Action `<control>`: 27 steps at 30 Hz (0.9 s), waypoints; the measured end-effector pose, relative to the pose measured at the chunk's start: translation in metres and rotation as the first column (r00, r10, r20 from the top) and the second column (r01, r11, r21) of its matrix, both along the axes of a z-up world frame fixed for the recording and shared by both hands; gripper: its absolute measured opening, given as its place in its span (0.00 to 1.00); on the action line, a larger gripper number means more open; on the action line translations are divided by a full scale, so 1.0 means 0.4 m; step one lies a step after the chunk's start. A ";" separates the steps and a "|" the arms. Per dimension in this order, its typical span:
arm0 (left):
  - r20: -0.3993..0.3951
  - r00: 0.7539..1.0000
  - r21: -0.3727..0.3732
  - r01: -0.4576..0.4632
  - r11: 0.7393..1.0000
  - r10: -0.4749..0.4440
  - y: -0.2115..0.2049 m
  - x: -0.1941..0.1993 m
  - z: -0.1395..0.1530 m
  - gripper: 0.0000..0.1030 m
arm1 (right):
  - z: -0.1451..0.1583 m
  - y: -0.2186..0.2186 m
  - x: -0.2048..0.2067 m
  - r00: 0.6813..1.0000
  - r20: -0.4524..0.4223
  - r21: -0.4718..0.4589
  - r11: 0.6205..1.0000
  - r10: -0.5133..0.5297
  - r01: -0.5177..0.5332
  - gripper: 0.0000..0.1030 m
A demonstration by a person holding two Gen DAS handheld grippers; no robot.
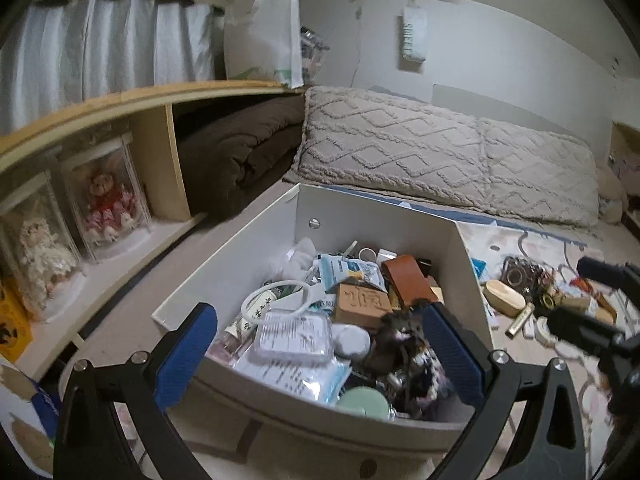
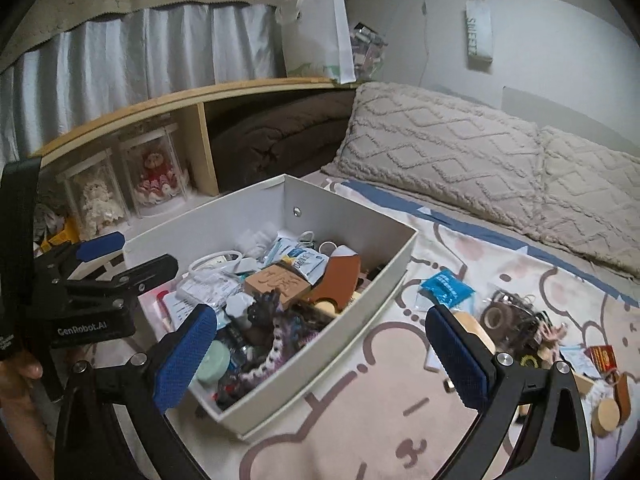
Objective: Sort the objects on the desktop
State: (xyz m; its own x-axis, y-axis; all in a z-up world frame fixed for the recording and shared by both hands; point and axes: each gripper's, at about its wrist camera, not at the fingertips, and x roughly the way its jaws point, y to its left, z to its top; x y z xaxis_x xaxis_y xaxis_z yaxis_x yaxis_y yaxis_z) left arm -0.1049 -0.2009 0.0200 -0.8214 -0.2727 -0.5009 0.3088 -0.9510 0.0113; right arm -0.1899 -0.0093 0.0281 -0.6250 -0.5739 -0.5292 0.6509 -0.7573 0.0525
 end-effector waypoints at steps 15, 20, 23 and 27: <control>-0.099 0.991 -0.077 0.085 0.993 -0.093 0.150 0.195 0.027 1.00 | -0.030 0.153 0.136 0.997 -0.074 -0.048 0.999 -0.027 0.023 1.00; -0.129 0.989 -0.080 0.058 0.995 -0.068 0.169 0.251 0.017 1.00 | -0.034 0.185 0.176 0.996 -0.084 -0.068 0.998 -0.021 0.015 1.00; -0.112 0.991 -0.119 0.062 0.991 -0.075 0.189 0.275 0.007 1.00 | -0.030 0.200 0.195 0.995 -0.095 -0.072 0.997 -0.021 0.014 1.00; -0.101 0.991 -0.144 0.068 0.987 -0.083 0.209 0.302 -0.002 1.00 | -0.028 0.219 0.221 0.993 -0.115 -0.076 0.997 -0.012 0.003 1.00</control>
State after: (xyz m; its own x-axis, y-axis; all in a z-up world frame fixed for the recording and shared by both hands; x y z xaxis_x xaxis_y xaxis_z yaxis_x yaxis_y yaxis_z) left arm 0.0159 -0.1173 0.0194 -0.8886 -0.2694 -0.3713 0.2431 -0.9629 0.1168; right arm -0.1014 0.0783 0.0170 -0.6838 -0.6045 -0.4087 0.6504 -0.7588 0.0342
